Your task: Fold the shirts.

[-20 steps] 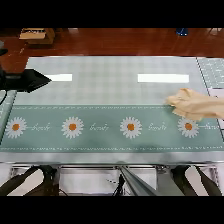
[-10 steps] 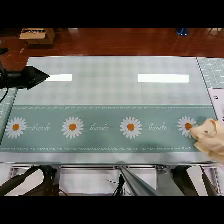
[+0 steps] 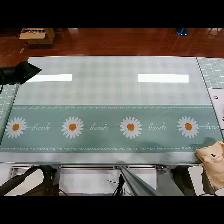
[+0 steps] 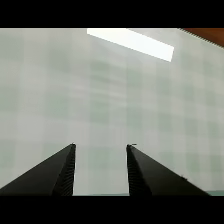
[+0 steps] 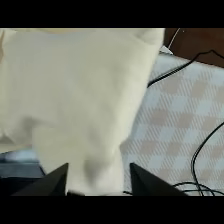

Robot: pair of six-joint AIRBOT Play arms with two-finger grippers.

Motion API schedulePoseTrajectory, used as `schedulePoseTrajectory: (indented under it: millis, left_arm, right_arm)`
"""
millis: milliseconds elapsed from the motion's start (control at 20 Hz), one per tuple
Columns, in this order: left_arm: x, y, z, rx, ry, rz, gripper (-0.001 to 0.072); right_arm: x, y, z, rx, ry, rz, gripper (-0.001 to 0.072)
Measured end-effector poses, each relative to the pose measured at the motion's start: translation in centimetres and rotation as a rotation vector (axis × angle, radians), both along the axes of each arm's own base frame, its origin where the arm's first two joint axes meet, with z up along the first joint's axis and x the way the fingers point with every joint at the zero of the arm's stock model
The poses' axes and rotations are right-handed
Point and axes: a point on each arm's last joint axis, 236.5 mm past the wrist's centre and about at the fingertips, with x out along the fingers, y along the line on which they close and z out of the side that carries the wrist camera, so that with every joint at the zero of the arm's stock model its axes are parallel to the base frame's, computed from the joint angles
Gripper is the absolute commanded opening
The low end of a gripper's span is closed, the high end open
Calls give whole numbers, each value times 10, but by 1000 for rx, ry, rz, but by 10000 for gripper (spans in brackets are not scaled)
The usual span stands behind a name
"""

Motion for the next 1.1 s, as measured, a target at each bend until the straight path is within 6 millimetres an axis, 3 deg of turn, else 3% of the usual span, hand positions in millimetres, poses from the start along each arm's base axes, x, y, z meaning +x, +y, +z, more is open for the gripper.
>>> schedulePoseTrajectory:
  millis: [100, 200, 250, 300, 500, 650, 800, 850, 950, 1100]
  left_arm:
    - [1, 5, -1, 12, -2, 10, 394]
    - [1, 7, -1, 19, -4, 16, 427]
    - [1, 8, -1, 21, -2, 16, 561]
    - [0, 6, -2, 19, 3, 9, 654]
    - [-9, -17, -7, 4, 42, -63, 663]
    - [-17, -51, -12, 21, 66, -164, 663]
    - [-31, -98, -25, 97, 111, -297, 663]
    - [-39, -112, -32, 128, 141, -331, 663]
    - [-55, -139, -46, 198, 204, -380, 663]
    - [-82, -168, -66, 305, 301, -431, 720]
  right_arm:
    - [3, -5, 0, -30, -27, 4, 481]
    - [23, -15, -3, -65, -117, 47, 469]
    - [40, -20, -4, -82, -178, 84, 468]
    - [61, -25, -5, -99, -251, 130, 468]
    - [185, -19, 10, -140, -584, 445, 467]
    - [271, 22, 17, -95, -721, 725, 469]
    - [331, 85, -3, 43, -723, 984, 474]
    - [344, 106, -13, 91, -703, 1051, 491]
    - [362, 149, -35, 182, -641, 1186, 600]
    - [372, 193, -65, 252, -521, 1360, 600]
